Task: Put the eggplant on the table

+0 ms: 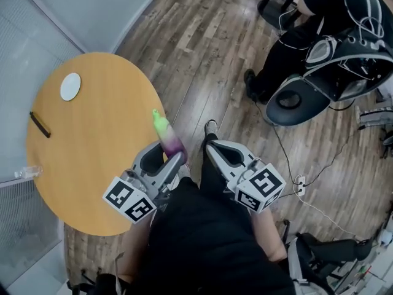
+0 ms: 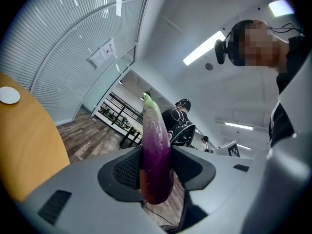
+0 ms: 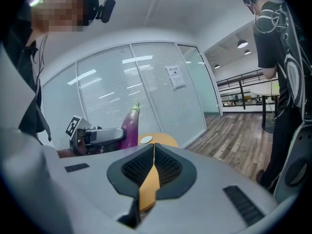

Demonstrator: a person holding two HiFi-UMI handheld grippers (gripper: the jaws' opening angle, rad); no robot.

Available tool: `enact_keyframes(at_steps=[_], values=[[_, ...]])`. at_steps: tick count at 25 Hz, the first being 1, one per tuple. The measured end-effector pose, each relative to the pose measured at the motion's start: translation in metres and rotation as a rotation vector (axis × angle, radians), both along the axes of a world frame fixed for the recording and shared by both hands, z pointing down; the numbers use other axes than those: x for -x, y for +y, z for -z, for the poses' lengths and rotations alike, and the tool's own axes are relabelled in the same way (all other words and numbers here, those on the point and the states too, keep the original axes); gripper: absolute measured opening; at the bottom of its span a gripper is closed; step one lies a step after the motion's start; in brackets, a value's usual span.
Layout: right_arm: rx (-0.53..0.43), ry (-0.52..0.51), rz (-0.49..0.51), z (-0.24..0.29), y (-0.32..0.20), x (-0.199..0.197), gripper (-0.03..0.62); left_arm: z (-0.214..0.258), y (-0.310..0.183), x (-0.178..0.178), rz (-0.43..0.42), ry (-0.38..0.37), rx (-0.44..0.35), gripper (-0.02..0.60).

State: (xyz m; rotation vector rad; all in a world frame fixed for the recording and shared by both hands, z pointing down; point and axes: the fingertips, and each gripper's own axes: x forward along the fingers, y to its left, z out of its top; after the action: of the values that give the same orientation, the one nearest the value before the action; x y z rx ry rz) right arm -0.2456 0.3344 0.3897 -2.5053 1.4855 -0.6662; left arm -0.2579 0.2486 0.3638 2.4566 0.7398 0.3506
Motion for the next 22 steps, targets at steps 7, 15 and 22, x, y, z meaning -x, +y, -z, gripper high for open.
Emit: enact_keyframes(at_steps=[7,15,22], values=[[-0.036,-0.034,0.064,-0.003,-0.016,-0.111,0.017,0.009,-0.014,-0.093,0.088,-0.013,-0.042,0.206],[-0.066,-0.025,0.146,0.007,-0.013,-0.242,0.017,0.025,0.005,-0.214,0.163,0.014,-0.042,0.206],[-0.036,-0.062,0.237,0.000,-0.004,-0.318,0.017,0.018,0.021,-0.280,0.260,-0.027,-0.019,0.205]])
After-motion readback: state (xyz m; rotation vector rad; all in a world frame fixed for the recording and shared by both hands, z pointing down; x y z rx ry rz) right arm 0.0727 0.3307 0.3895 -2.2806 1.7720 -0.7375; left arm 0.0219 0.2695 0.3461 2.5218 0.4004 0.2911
